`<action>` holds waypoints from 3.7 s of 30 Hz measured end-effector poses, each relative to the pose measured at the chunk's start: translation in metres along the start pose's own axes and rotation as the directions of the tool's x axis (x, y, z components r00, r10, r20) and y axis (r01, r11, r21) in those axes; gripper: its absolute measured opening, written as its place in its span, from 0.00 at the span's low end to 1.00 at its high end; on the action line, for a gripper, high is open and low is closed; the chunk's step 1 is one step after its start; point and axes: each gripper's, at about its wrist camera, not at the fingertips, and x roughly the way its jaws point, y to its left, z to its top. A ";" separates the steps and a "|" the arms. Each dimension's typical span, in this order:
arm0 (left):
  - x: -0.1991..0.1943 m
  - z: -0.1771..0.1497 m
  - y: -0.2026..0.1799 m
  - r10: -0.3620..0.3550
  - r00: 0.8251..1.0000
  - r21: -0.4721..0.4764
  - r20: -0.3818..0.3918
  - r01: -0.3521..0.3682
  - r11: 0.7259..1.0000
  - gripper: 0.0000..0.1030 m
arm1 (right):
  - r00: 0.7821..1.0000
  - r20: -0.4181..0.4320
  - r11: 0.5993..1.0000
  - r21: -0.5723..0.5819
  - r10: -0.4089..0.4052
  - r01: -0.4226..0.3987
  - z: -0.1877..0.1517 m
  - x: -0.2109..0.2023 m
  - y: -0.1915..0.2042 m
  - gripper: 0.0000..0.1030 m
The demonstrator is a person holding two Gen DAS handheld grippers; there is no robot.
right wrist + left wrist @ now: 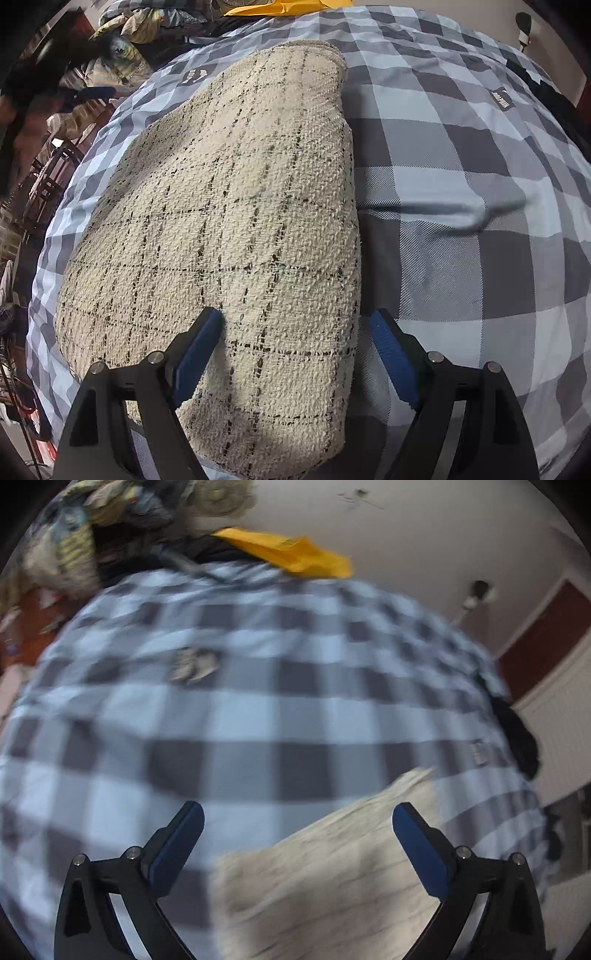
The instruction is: Fold small clothes
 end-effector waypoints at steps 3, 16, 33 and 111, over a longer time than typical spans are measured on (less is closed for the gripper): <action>0.042 0.014 -0.023 -0.001 0.997 0.042 -0.077 0.004 0.999 1.00 | 1.000 -0.006 1.000 0.016 0.015 -0.015 0.000 0.001 -0.002 0.79; 0.120 0.001 -0.059 -0.191 0.922 0.082 -0.337 0.231 0.969 0.41 | 0.996 -0.042 0.995 0.071 0.074 -0.071 0.001 0.008 -0.013 0.87; 0.080 0.030 -0.033 -0.013 0.962 0.060 -0.272 0.031 0.998 0.00 | 0.998 -0.031 0.997 0.063 0.057 -0.054 -0.001 0.008 -0.011 0.87; -0.012 -0.229 0.083 -0.269 0.933 -0.325 -0.240 0.184 0.927 1.00 | 0.718 -0.193 0.743 0.175 0.669 -0.646 0.043 0.063 -0.058 0.88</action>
